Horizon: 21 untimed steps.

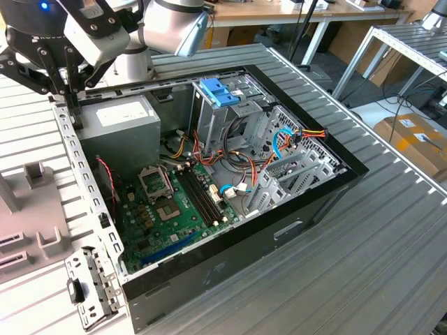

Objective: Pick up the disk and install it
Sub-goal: 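Reach for the disk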

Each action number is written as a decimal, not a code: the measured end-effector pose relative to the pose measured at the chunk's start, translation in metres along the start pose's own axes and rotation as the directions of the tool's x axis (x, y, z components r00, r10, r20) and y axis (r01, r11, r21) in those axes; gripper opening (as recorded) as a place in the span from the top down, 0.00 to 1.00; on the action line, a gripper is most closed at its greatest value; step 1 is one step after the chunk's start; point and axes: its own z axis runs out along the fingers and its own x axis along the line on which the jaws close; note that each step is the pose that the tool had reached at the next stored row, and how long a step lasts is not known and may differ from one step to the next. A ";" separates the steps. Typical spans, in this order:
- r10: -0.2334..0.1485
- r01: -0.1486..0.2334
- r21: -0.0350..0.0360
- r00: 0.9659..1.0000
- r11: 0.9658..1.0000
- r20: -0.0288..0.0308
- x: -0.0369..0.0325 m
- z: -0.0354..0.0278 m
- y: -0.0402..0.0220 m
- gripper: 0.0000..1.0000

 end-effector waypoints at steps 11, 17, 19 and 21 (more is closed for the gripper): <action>0.000 0.000 0.000 1.000 1.000 0.000 0.0047 -0.0001 -0.0004 0.89; 0.000 0.000 0.000 1.000 1.000 0.000 0.0078 -0.0002 -0.0006 0.89; 0.000 0.000 0.000 1.000 1.000 0.000 0.0087 -0.0002 -0.0006 0.89; 0.000 0.000 0.000 1.000 1.000 0.000 0.0108 -0.0003 -0.0008 0.89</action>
